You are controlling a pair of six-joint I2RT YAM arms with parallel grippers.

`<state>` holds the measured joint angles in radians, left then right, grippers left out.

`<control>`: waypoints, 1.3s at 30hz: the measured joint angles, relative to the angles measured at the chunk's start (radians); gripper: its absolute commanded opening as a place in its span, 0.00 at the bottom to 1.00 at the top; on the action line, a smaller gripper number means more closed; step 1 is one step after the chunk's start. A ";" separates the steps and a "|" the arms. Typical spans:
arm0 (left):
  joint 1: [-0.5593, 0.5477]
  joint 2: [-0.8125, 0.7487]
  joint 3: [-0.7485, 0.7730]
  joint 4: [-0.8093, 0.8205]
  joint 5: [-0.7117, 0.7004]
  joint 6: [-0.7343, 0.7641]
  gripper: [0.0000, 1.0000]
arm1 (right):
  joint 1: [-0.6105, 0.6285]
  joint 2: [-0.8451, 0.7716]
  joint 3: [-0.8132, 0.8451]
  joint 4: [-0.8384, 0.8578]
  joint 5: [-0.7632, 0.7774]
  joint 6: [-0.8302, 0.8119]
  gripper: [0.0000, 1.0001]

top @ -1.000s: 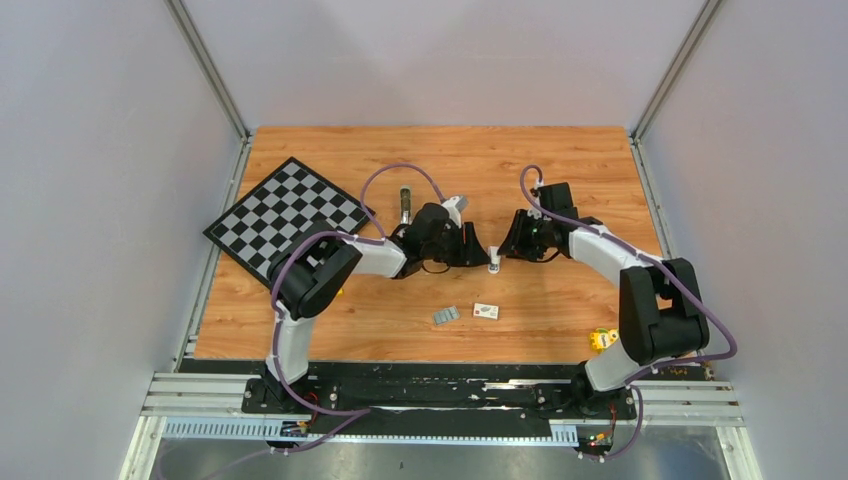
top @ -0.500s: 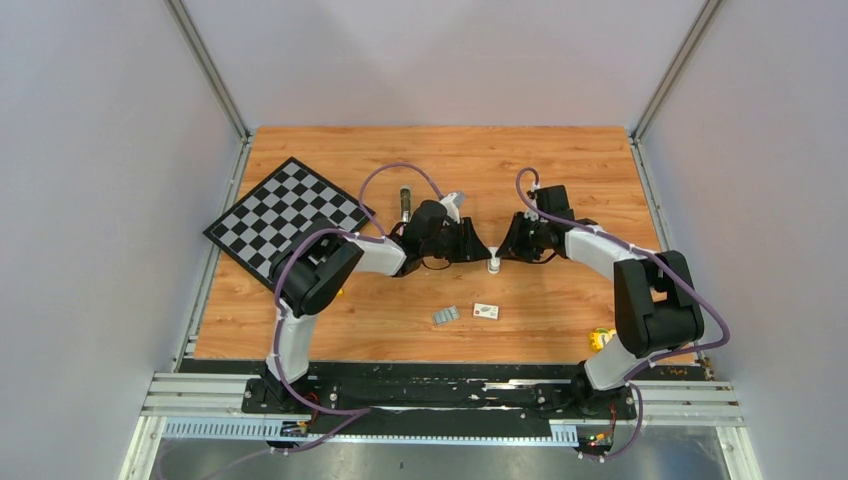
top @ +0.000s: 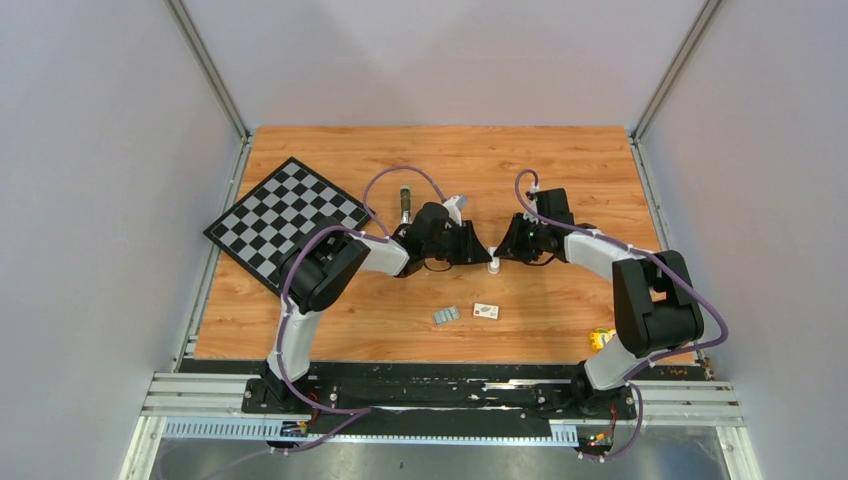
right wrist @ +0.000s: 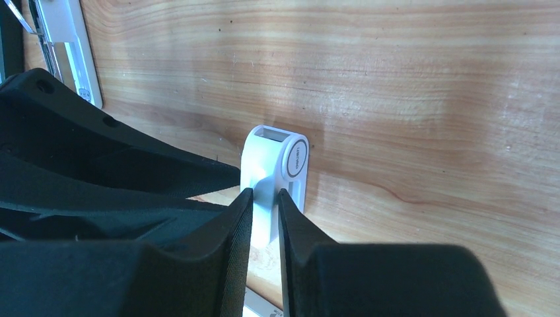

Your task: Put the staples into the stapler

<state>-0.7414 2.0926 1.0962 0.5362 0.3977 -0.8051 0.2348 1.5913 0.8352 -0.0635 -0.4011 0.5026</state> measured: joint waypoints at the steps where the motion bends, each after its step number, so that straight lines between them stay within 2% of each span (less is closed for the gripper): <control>1: 0.000 0.000 0.000 0.000 0.000 0.002 0.35 | 0.000 0.000 0.000 0.002 0.000 0.000 0.22; 3: 0.000 0.000 0.000 0.000 0.000 0.005 0.38 | 0.000 -0.001 0.001 0.000 0.000 -0.001 0.24; 7: 0.000 -0.008 0.013 -0.048 -0.005 0.031 0.51 | 0.001 -0.002 0.023 -0.047 0.009 -0.018 0.30; 11: 0.000 -0.073 0.022 -0.189 -0.043 0.101 0.70 | 0.001 -0.027 0.063 -0.149 0.036 -0.053 0.36; 13: 0.000 -0.135 0.023 -0.284 -0.075 0.151 0.86 | 0.002 -0.058 0.074 -0.185 0.042 -0.070 0.36; 15: 0.000 -0.216 0.024 -0.374 -0.110 0.203 0.98 | 0.004 -0.107 0.074 -0.220 0.049 -0.087 0.36; 16: 0.000 -0.253 0.023 -0.410 -0.124 0.226 1.00 | 0.008 -0.134 0.074 -0.234 0.052 -0.093 0.36; 21: 0.000 -0.501 -0.032 -0.561 -0.229 0.319 1.00 | 0.077 -0.269 0.057 -0.271 0.074 -0.105 0.35; 26: 0.023 -0.681 -0.170 -0.626 -0.253 0.337 1.00 | 0.250 -0.314 0.029 -0.287 0.131 -0.086 0.34; 31: 0.060 -0.801 -0.349 -0.642 -0.197 0.309 0.73 | 0.473 -0.296 0.019 -0.282 0.206 -0.034 0.33; 35: 0.059 -0.845 -0.451 -0.612 -0.151 0.275 0.55 | 0.573 -0.239 0.019 -0.249 0.240 0.006 0.32; 39: 0.059 -0.858 -0.567 -0.518 -0.103 0.213 0.46 | 0.618 -0.175 0.019 -0.221 0.256 0.034 0.32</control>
<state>-0.6823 1.2346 0.5289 0.0177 0.2943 -0.5919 0.8524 1.4166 0.8547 -0.2844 -0.1452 0.5369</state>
